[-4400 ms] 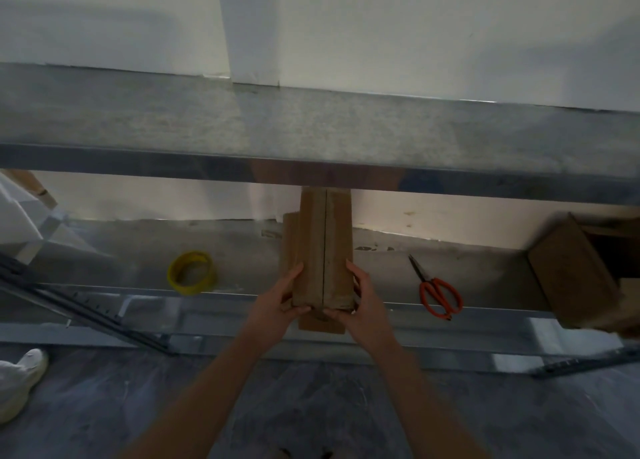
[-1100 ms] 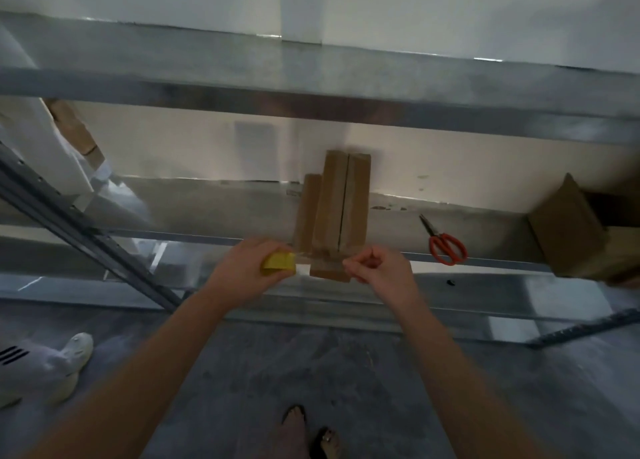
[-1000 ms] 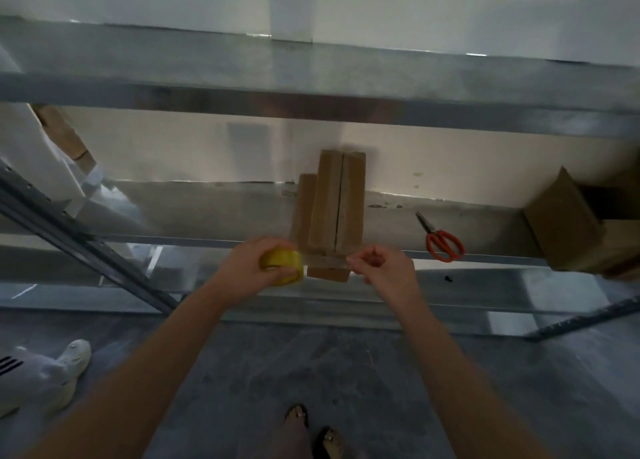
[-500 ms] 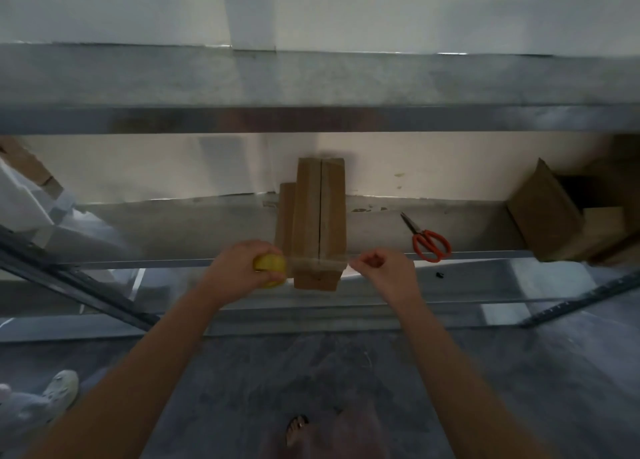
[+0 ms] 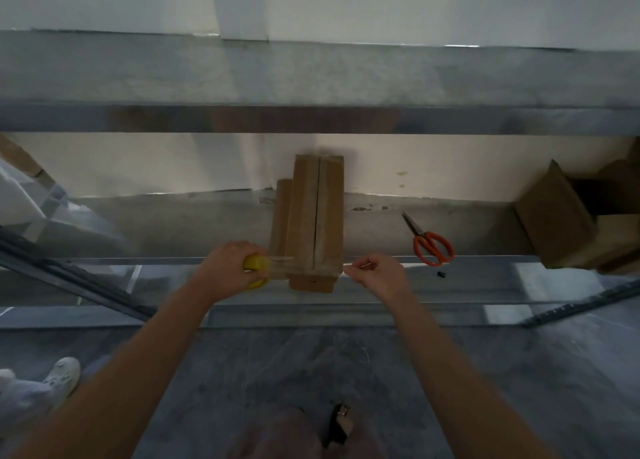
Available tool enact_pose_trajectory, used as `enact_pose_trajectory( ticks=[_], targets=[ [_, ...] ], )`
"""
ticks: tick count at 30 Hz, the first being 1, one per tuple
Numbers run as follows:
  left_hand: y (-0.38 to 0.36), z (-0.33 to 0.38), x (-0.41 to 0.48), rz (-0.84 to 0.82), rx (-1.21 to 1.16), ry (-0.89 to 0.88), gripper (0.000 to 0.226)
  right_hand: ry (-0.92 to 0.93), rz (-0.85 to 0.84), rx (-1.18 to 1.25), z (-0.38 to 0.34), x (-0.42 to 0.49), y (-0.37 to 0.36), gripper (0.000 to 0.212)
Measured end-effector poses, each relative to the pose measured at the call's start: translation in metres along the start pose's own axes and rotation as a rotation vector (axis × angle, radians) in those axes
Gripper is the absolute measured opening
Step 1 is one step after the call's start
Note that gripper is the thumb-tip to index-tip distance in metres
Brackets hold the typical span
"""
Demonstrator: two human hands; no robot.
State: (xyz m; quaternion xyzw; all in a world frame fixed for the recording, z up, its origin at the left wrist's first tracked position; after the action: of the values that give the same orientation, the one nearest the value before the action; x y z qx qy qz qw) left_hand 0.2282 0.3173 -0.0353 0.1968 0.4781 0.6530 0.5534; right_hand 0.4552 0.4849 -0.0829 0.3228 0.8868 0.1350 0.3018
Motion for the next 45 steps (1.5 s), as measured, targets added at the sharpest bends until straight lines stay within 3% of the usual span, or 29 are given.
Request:
enact_pose_trajectory(
  ticks=[10, 15, 19, 22, 26, 29, 31, 35, 37, 40, 45],
  targets=[
    [-0.024, -0.011, 0.022, -0.101, -0.001, 0.052, 0.033, -0.090, -0.014, 0.333, 0.029, 0.015, -0.020, 0.012],
    [-0.036, -0.011, 0.035, -0.190, 0.040, 0.063, 0.058, -0.098, -0.062, 0.531, 0.031, 0.017, -0.031, 0.013],
    [-0.040, -0.011, 0.039, -0.221, 0.061, 0.046, 0.060, -0.116, -0.154, 0.780, 0.036, 0.014, -0.049, 0.009],
    [-0.041, -0.012, 0.040, -0.237, 0.085, 0.044, 0.061, -0.127, -0.135, 0.830, 0.036, 0.018, -0.056, 0.012],
    [-0.040, -0.013, 0.038, -0.221, 0.055, 0.054, 0.063, -0.154, -0.034, 0.770, 0.033, 0.023, -0.060, 0.017],
    [-0.040, -0.016, 0.035, -0.215, 0.053, 0.051, 0.064, -0.062, 0.202, 0.289, 0.028, 0.012, -0.038, 0.026],
    [-0.040, -0.016, 0.033, -0.207, 0.049, 0.047, 0.065, 0.104, 0.270, 0.131, 0.016, -0.002, -0.033, 0.027],
    [-0.040, -0.017, 0.030, -0.176, 0.060, 0.045, 0.063, 0.303, 0.067, 0.146, -0.003, -0.015, -0.054, 0.053],
    [-0.040, -0.018, 0.026, -0.153, 0.048, 0.030, 0.059, 0.319, 0.080, 0.041, -0.009, -0.014, -0.059, 0.063],
    [-0.036, -0.026, 0.018, -0.141, -0.008, 0.016, 0.053, 0.305, 0.150, -0.085, -0.015, -0.011, -0.061, 0.062],
    [-0.018, -0.030, 0.011, -0.146, -0.182, -0.072, 0.039, 0.203, 0.191, 0.093, -0.009, -0.008, -0.065, 0.063]
  ],
)
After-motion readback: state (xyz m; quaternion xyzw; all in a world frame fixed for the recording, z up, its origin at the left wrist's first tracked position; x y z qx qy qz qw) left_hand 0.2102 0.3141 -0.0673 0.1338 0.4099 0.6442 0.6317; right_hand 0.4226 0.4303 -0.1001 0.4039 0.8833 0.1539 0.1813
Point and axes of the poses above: each hand's wrist, its own x-axis towards the middle knuckle, its own y-axis out of the back of the hand, z = x × y, the point moved 9 cm from there along x, towards the middle knuckle, and after that the axes turned 10 degrees about -z, right-handed, at the moved point
